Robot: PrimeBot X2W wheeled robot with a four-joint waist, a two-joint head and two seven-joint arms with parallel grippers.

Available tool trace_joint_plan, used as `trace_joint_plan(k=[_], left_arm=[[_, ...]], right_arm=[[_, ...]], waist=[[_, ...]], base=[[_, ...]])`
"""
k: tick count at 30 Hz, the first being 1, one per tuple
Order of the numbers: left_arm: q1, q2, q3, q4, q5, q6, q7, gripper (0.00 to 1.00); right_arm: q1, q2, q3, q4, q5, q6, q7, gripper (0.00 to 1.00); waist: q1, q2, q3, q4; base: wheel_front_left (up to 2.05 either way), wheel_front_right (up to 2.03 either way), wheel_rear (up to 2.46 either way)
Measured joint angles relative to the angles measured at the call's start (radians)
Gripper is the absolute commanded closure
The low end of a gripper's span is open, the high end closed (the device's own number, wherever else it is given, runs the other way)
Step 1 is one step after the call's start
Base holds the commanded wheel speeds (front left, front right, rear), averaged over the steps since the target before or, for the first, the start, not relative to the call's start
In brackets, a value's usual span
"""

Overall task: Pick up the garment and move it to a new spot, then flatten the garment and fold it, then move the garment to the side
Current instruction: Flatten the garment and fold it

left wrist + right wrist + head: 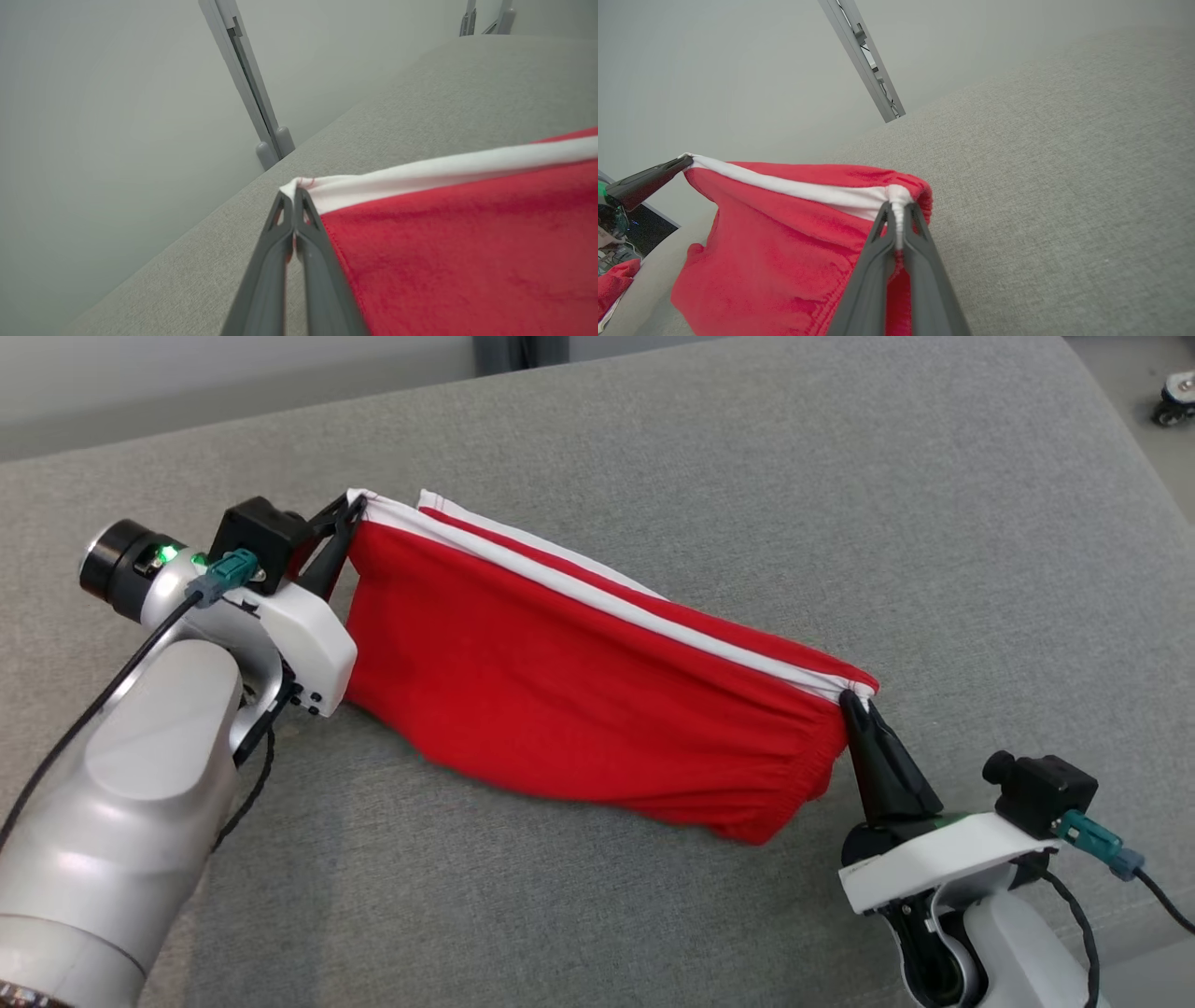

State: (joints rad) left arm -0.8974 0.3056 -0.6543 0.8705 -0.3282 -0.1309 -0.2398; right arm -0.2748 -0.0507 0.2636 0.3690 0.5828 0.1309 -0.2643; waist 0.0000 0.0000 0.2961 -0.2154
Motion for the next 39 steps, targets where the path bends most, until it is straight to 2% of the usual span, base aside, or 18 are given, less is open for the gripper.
trace_joint_plan(k=[7, 14, 25, 26, 27, 28, 29, 33, 39], left_arm=[[-0.105, 0.05, -0.21, 0.03, -0.127, 0.0, 0.056, 1.0], [-0.171, 0.092, -0.36, 0.028, -0.254, 0.0, 0.063, 1.0], [-0.235, 0.081, -0.437, 0.107, -0.343, 0.0, 0.001, 1.0], [-0.235, 0.076, -0.443, 0.113, -0.349, 0.0, -0.001, 1.0], [-0.235, 0.07, -0.446, 0.119, -0.352, 0.0, -0.006, 0.75], [-0.235, 0.07, -0.446, 0.119, -0.352, 0.0, -0.006, 0.36], [-0.235, 0.064, -0.447, 0.125, -0.357, 0.0, -0.009, 0.0], [-0.235, 0.051, -0.439, 0.15, -0.368, 0.0, -0.02, 0.0], [-0.208, 0.025, -0.356, 0.12, -0.357, 0.028, -0.022, 0.0]], right_arm=[[-0.059, 0.002, 0.042, 0.001, 0.082, 0.0, 0.0, 1.0], [-0.086, 0.002, 0.068, 0.022, 0.122, 0.0, 0.0, 1.0], [-0.118, 0.002, 0.083, 0.025, 0.129, 0.0, 0.0, 1.0], [-0.121, 0.002, 0.087, 0.027, 0.129, 0.0, 0.0, 0.9], [-0.122, 0.002, 0.089, 0.029, 0.129, 0.0, 0.0, 0.61], [-0.122, 0.002, 0.089, 0.029, 0.129, 0.0, 0.0, 0.23], [-0.123, 0.002, 0.092, 0.033, 0.13, 0.0, 0.0, 0.0], [-0.123, 0.003, 0.087, 0.04, 0.107, 0.0, 0.0, 0.0], [-0.09, 0.003, -0.015, 0.034, -0.019, 0.0, 0.0, 0.0]], waist=[[0.0, 0.0, 0.048, -0.046], [0.0, 0.0, 0.086, -0.076], [0.0, 0.0, 0.126, -0.086], [0.0, -0.0001, 0.129, -0.086], [0.0, 0.0, 0.13, -0.085], [0.0, 0.0, 0.13, -0.085], [0.0, 0.0, 0.131, -0.083], [0.0, 0.0, 0.13, -0.073], [0.0, 0.0, 0.108, -0.051]], base=[[0.0, 0.0, 0.0], [0.0, 0.0, 0.0], [0.0, 0.0, 0.0], [0.0, 0.0, 0.0], [0.0, 0.0, 0.0], [0.0, 0.0, 0.0], [0.0, 0.0, 0.0], [0.0, 0.0, 0.0], [0.0, 0.0, 0.0]])
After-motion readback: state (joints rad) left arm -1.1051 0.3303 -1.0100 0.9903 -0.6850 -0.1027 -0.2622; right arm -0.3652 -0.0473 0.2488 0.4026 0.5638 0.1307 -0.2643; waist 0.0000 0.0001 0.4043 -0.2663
